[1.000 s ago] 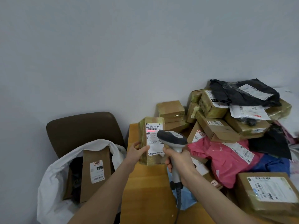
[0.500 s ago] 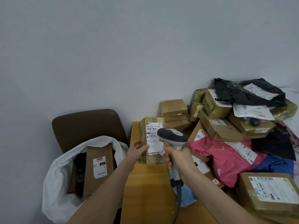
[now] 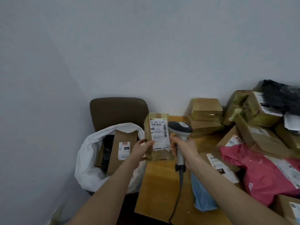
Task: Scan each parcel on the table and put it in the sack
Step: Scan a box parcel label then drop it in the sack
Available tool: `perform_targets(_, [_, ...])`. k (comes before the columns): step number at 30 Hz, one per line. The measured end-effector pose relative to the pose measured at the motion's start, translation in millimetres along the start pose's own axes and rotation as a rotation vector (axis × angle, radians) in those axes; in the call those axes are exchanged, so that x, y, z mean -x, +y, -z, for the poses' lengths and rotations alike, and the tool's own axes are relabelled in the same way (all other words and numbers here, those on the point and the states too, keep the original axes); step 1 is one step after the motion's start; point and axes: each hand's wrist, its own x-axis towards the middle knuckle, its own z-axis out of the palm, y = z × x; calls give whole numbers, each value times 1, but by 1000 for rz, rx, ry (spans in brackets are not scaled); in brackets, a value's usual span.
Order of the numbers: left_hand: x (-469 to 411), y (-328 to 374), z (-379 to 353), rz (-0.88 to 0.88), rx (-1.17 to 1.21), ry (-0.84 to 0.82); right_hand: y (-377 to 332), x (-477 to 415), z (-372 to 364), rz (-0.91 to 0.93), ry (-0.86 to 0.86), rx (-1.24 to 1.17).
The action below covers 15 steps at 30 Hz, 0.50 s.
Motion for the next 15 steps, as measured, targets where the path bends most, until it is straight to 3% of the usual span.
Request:
perform_targets(6, [-1, -23, 107, 88, 15, 173, 39, -27, -88, -118, -137, 106])
perform_targets(15, [-72, -57, 275, 327, 52, 147, 119, -105, -239, -273, -127, 162])
